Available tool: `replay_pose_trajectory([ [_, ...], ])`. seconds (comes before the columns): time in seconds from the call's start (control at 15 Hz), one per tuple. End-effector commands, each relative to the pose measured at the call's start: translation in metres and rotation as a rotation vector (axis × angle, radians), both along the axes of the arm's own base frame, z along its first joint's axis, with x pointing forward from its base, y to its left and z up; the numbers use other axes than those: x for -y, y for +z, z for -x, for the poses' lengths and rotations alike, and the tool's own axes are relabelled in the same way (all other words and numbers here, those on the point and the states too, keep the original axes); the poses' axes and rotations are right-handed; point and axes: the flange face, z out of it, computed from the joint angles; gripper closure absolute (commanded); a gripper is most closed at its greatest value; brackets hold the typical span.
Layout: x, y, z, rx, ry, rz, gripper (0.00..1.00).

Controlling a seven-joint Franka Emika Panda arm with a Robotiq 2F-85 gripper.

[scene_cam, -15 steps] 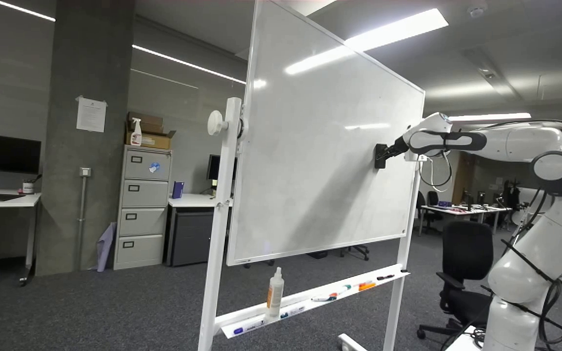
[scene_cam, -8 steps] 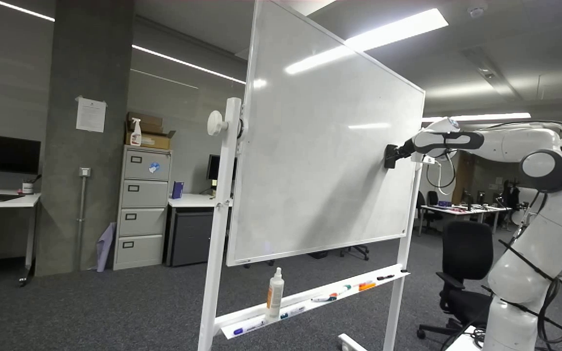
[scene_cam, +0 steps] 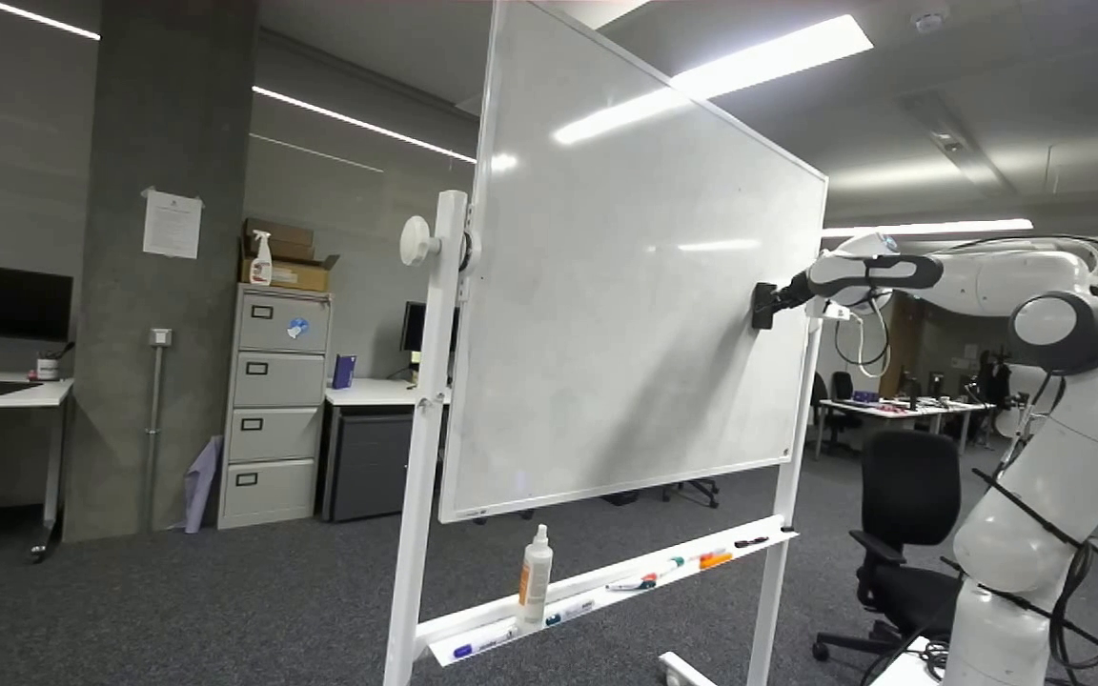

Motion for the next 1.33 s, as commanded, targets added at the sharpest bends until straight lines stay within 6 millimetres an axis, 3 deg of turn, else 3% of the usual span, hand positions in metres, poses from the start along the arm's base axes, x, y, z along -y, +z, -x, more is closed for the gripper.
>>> replay_pose_trajectory([
  [0.0, -0.070, 0.013, -0.002, 0.015, 0.160, 0.091, 0.70],
  [0.33, -0.135, 0.085, 0.010, 0.108, 0.272, 0.192, 0.70],
  [0.6, -0.157, 0.155, 0.020, 0.199, 0.253, 0.235, 0.70],
  [0.73, -0.152, 0.185, 0.023, 0.230, 0.206, 0.247, 0.70],
  [0.93, -0.127, 0.213, 0.021, 0.240, 0.114, 0.256, 0.70],
  [1.27, -0.084, 0.218, -0.007, 0.157, 0.025, 0.242, 0.70],
])
